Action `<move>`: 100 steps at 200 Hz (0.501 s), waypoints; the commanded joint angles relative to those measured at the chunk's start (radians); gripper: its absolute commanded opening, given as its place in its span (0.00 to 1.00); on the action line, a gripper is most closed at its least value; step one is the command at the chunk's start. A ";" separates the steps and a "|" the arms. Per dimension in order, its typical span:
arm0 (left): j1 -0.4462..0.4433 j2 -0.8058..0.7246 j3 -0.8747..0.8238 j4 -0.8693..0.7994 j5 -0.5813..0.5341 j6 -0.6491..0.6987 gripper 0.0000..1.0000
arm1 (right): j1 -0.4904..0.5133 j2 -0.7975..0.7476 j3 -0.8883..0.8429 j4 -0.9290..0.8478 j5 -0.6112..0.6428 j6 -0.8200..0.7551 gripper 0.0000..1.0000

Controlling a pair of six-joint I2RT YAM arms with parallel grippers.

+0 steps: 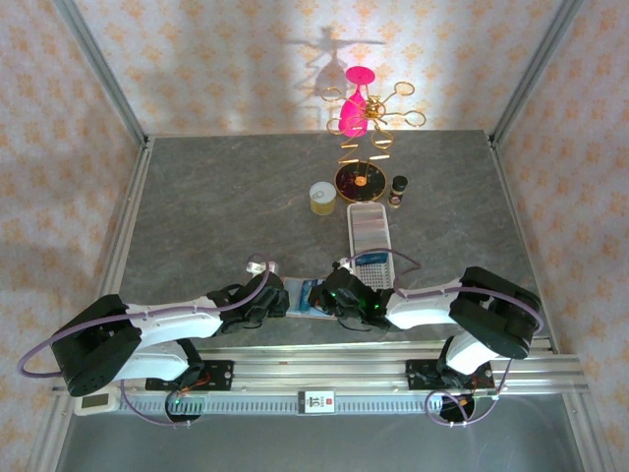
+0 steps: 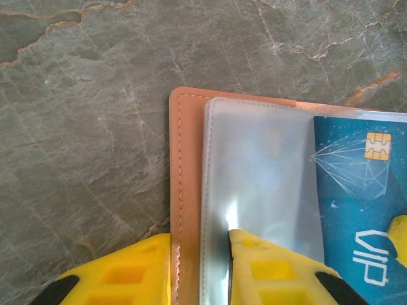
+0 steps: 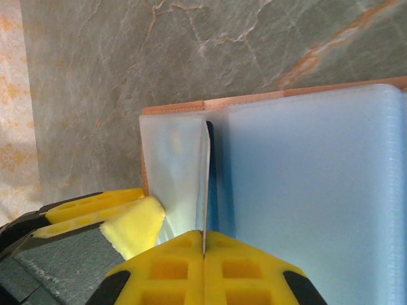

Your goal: Put the credit cards into the card holder

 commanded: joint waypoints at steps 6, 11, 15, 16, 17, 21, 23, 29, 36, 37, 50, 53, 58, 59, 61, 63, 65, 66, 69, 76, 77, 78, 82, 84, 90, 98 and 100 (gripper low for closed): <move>-0.034 0.032 -0.042 -0.023 0.121 -0.017 0.24 | 0.008 0.016 0.024 0.010 -0.053 -0.037 0.00; -0.034 0.033 -0.042 -0.022 0.121 -0.017 0.24 | 0.008 0.018 0.023 0.019 -0.059 -0.036 0.00; -0.033 0.033 -0.042 -0.021 0.122 -0.018 0.25 | 0.008 0.021 0.023 0.023 -0.062 -0.037 0.00; -0.034 0.033 -0.042 -0.021 0.122 -0.018 0.25 | 0.007 0.022 0.023 0.024 -0.063 -0.037 0.00; -0.034 0.033 -0.042 -0.020 0.122 -0.018 0.25 | 0.008 0.021 0.022 0.025 -0.063 -0.037 0.00; -0.034 0.034 -0.042 -0.020 0.121 -0.018 0.25 | 0.008 0.022 0.021 0.029 -0.066 -0.036 0.00; -0.033 0.033 -0.042 -0.020 0.121 -0.017 0.25 | 0.008 0.022 0.021 0.033 -0.066 -0.036 0.00; -0.034 0.033 -0.042 -0.021 0.122 -0.018 0.25 | 0.008 0.022 0.014 0.049 -0.065 -0.034 0.00; -0.034 0.034 -0.042 -0.020 0.123 -0.019 0.25 | 0.008 0.023 0.005 0.068 -0.062 -0.030 0.00; -0.034 0.034 -0.042 -0.020 0.124 -0.019 0.25 | 0.008 0.022 0.004 0.069 -0.061 -0.030 0.00; -0.035 0.034 -0.042 -0.019 0.125 -0.016 0.25 | 0.007 0.027 0.011 0.047 -0.049 -0.046 0.00; -0.034 0.033 -0.042 -0.018 0.126 -0.016 0.25 | 0.007 0.030 0.018 0.032 -0.043 -0.053 0.00; -0.036 0.032 -0.041 -0.017 0.126 -0.016 0.25 | 0.005 0.034 0.028 0.003 -0.036 -0.065 0.04; -0.036 0.032 -0.041 -0.016 0.126 -0.015 0.25 | 0.007 0.034 0.030 -0.002 -0.035 -0.068 0.04; -0.037 0.031 -0.042 -0.016 0.126 -0.016 0.25 | 0.007 0.037 0.035 -0.011 -0.032 -0.073 0.06; -0.036 0.030 -0.042 -0.015 0.126 -0.015 0.25 | 0.006 0.037 0.039 -0.020 -0.030 -0.077 0.07; -0.035 0.031 -0.042 -0.016 0.127 -0.015 0.25 | 0.006 0.039 0.041 -0.028 -0.028 -0.082 0.07; -0.036 0.030 -0.042 -0.016 0.127 -0.015 0.25 | 0.007 0.039 0.043 -0.031 -0.027 -0.084 0.08; -0.036 0.030 -0.042 -0.015 0.127 -0.014 0.25 | 0.006 0.040 0.048 -0.040 -0.023 -0.092 0.09; -0.036 0.031 -0.042 -0.015 0.125 -0.014 0.25 | 0.005 0.041 0.055 -0.061 -0.015 -0.105 0.13; -0.037 0.031 -0.042 -0.015 0.125 -0.014 0.25 | 0.005 0.041 0.056 -0.063 -0.014 -0.107 0.14; -0.036 0.032 -0.042 -0.015 0.126 -0.014 0.25 | 0.004 0.041 0.057 -0.067 -0.013 -0.109 0.15; -0.036 0.033 -0.041 -0.017 0.125 -0.012 0.25 | 0.004 0.041 0.062 -0.081 -0.008 -0.116 0.19; -0.036 0.033 -0.041 -0.017 0.125 -0.012 0.25 | 0.002 0.041 0.065 -0.090 -0.005 -0.120 0.21; -0.037 0.035 -0.039 -0.017 0.125 -0.013 0.25 | 0.000 0.041 0.074 -0.117 0.002 -0.131 0.27; -0.037 0.037 -0.039 -0.017 0.127 -0.013 0.25 | -0.004 0.040 0.088 -0.155 0.008 -0.149 0.32; -0.037 0.037 -0.039 -0.017 0.126 -0.012 0.25 | -0.004 0.040 0.091 -0.164 0.010 -0.153 0.33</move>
